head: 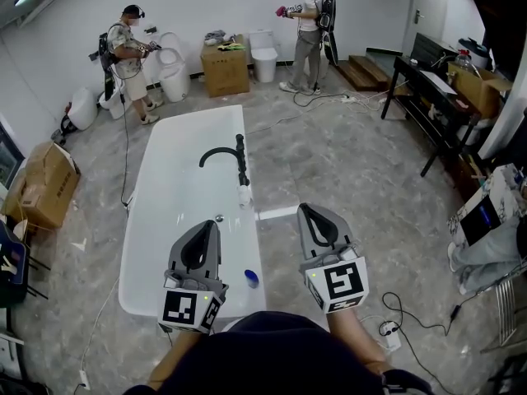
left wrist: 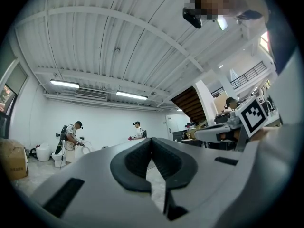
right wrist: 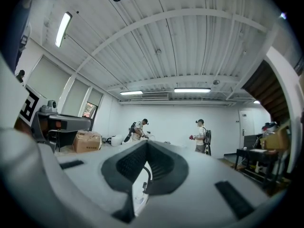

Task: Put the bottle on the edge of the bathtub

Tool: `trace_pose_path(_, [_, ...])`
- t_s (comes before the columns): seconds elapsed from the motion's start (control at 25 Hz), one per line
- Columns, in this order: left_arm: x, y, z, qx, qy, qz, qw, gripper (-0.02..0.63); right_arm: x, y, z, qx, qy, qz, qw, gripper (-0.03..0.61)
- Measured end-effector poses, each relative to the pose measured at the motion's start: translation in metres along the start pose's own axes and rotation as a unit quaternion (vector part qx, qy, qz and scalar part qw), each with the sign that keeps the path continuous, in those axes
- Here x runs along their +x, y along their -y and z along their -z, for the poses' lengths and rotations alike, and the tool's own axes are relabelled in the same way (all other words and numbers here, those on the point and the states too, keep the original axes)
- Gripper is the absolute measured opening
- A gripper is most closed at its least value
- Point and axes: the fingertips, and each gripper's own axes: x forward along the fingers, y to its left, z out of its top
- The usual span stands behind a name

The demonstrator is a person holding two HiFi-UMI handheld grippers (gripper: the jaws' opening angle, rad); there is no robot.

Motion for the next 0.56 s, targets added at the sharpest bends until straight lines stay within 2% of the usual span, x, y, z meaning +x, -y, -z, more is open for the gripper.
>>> trace_pose_path(0.56, [-0.0012,-0.0014,0.0001,0.001,-0.001,0.001,1.0000,0.002,-0.0002,-0.0081,0.0002,-0.001,-0.003,-0.013,1.000,0.002])
